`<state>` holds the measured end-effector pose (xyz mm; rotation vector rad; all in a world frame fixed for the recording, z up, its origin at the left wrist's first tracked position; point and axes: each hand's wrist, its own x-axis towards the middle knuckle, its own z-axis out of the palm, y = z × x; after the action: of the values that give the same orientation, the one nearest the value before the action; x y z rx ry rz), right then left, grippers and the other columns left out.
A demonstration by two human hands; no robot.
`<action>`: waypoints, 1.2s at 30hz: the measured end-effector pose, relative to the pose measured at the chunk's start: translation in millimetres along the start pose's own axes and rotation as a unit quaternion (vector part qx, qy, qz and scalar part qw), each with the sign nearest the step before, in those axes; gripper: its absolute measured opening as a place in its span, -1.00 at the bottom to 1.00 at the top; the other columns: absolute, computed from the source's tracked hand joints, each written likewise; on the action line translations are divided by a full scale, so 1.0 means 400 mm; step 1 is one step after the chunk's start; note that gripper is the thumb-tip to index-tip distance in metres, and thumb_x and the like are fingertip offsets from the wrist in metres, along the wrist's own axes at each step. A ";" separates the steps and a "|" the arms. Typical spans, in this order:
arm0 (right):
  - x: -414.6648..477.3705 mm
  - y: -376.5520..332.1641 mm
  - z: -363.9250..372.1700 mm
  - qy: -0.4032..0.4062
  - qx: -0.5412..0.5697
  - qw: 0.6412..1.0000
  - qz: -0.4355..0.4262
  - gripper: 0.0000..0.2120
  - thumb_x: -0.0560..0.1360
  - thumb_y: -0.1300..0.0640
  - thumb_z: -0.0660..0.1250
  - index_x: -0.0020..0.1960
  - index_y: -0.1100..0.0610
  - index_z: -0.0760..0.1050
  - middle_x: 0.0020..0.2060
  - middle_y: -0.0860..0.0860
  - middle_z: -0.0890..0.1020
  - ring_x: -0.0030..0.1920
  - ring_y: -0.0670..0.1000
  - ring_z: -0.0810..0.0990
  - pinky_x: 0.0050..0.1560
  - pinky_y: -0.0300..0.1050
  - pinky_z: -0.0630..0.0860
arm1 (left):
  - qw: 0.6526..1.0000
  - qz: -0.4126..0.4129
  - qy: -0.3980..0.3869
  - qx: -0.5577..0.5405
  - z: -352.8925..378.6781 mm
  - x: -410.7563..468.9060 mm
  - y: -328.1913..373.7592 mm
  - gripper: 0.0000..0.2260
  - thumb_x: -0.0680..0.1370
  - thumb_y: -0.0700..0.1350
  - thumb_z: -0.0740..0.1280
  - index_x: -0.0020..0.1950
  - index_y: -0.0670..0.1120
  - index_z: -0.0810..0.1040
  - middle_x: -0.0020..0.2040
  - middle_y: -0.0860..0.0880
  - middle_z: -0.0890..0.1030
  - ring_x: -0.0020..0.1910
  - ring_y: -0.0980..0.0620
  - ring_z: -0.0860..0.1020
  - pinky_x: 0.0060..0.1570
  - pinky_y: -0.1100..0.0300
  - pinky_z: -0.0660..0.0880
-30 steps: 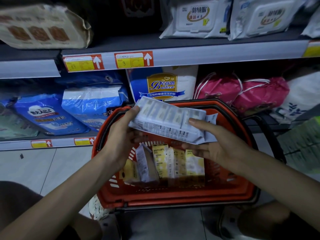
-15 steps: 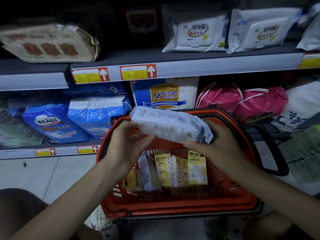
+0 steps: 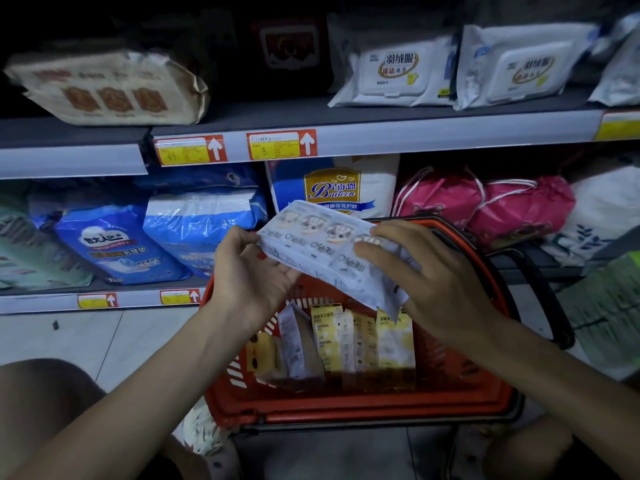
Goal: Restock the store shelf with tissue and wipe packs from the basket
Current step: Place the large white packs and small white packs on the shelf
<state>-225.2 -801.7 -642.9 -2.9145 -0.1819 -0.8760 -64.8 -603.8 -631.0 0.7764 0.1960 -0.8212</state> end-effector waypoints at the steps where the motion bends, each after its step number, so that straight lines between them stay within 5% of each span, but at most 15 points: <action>1: 0.001 0.001 -0.002 0.004 -0.011 1.000 -0.009 -0.65 0.62 0.34 0.28 0.38 0.23 0.57 0.29 0.27 0.58 0.35 0.28 0.52 0.21 0.18 0.58 | 1.000 0.005 -0.007 -0.005 0.004 -0.003 0.002 -0.54 0.61 -0.13 0.10 -0.26 -0.19 0.74 0.06 -0.18 0.72 0.03 -0.14 0.73 0.09 -0.02 0.66; 3: 0.007 0.003 -0.009 0.015 -0.030 0.999 -0.018 -0.69 0.65 0.32 0.27 0.37 0.23 0.58 0.28 0.27 0.59 0.34 0.28 0.54 0.17 0.20 0.60 | 1.000 0.015 -0.017 -0.006 0.012 -0.007 0.008 -0.54 0.60 -0.14 0.08 -0.27 -0.18 0.73 0.09 -0.17 0.71 0.07 -0.14 0.71 0.14 -0.01 0.66; 8: 0.047 -0.002 -0.048 0.056 -0.007 0.998 -0.013 -0.57 0.54 0.46 0.30 0.36 0.23 0.58 0.29 0.21 0.61 0.37 0.26 0.54 0.25 0.21 0.52 | 0.999 0.047 -0.008 -0.023 0.046 -0.033 0.046 -0.69 0.60 -0.15 0.16 0.25 -0.22 0.55 0.40 -0.23 0.57 0.36 -0.23 0.58 0.28 -0.12 0.58; 16: 0.107 -0.038 -0.129 0.101 0.084 0.991 0.012 -0.45 0.44 0.46 0.47 0.41 0.29 0.51 0.38 0.13 0.56 0.42 0.10 0.52 0.37 0.17 0.47 | 0.992 0.120 -0.028 0.020 0.113 -0.133 0.139 -0.78 0.55 -0.16 0.40 0.18 -0.16 0.55 0.17 -0.22 0.59 0.28 -0.28 0.63 0.26 -0.19 0.59; 21: 0.191 -0.075 -0.227 0.060 0.104 0.993 0.004 -0.29 0.44 0.40 0.48 0.54 0.26 0.35 0.47 0.00 0.43 0.51 -0.09 0.33 0.51 -0.23 0.26 | 0.978 0.189 -0.045 0.076 0.181 -0.222 0.228 -0.85 0.60 -0.10 0.38 0.11 -0.14 0.63 0.03 -0.17 0.68 0.14 -0.20 0.70 0.16 -0.12 0.64; 24: 0.256 -0.110 -0.299 0.023 0.158 0.987 0.031 -0.28 0.57 0.22 0.39 0.64 -0.02 0.18 0.44 -0.22 0.40 0.39 -0.24 0.41 0.31 -0.52 0.26 | 0.970 0.225 -0.070 0.061 0.219 -0.270 0.294 -0.87 0.63 -0.09 0.31 0.07 -0.14 0.56 0.09 -0.20 0.59 0.14 -0.24 0.67 0.11 -0.09 0.66; 26: 0.302 -0.133 -0.345 0.008 0.206 0.977 0.052 -0.19 0.58 0.22 0.43 0.62 -0.28 0.10 0.32 -0.43 0.44 0.17 -0.43 0.48 0.03 -0.50 0.37 | 0.962 0.253 -0.094 0.047 0.243 -0.302 0.337 -0.86 0.62 -0.12 0.27 0.00 -0.15 0.58 0.13 -0.24 0.61 0.19 -0.29 0.67 0.08 -0.07 0.66; 28: 0.350 -0.169 -0.388 0.039 0.254 0.965 0.055 -0.29 0.56 0.05 0.46 0.53 -0.39 0.18 0.22 -0.43 0.55 0.14 -0.42 0.53 -0.05 -0.42 0.44 | 0.947 0.293 -0.116 0.064 0.269 -0.340 0.379 -0.75 0.60 -0.13 0.25 0.18 -0.18 0.63 0.22 -0.26 0.66 0.24 -0.28 0.66 0.12 -0.06 0.66; 31: 0.422 -0.238 -0.436 0.105 0.278 0.953 0.057 -0.42 0.47 -0.15 0.44 0.41 -0.41 0.30 0.28 -0.40 0.53 0.24 -0.32 0.53 0.05 -0.31 0.53 | 0.916 0.357 -0.142 0.115 0.313 -0.394 0.440 -0.61 0.59 -0.14 0.27 0.40 -0.20 0.54 0.26 -0.26 0.67 0.26 -0.21 0.66 0.29 -0.09 0.59; 34: 0.494 -0.303 -0.463 0.167 0.293 0.940 0.051 -0.54 0.44 -0.17 0.43 0.28 -0.35 0.37 0.17 -0.39 0.57 0.17 -0.39 0.53 0.04 -0.43 0.50 | 0.882 0.419 -0.146 0.160 0.352 -0.427 0.504 -0.68 0.66 -0.20 0.20 0.40 -0.21 0.52 0.27 -0.20 0.68 0.29 -0.13 0.65 0.37 -0.07 0.54; 36: 0.553 -0.341 -0.470 0.214 0.289 0.932 0.054 -0.60 0.47 -0.12 0.48 0.23 -0.20 0.42 0.08 -0.25 0.64 0.06 -0.26 0.62 -0.08 -0.33 0.56 | 0.849 0.467 -0.151 0.197 0.375 -0.438 0.548 -0.71 0.65 -0.22 0.22 0.36 -0.22 0.53 0.27 -0.18 0.68 0.31 -0.09 0.64 0.38 -0.03 0.53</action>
<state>-163.3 -670.6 -356.8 -2.1217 -0.1999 -1.1715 -45.8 -510.8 -327.3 0.9789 -0.6268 -0.0244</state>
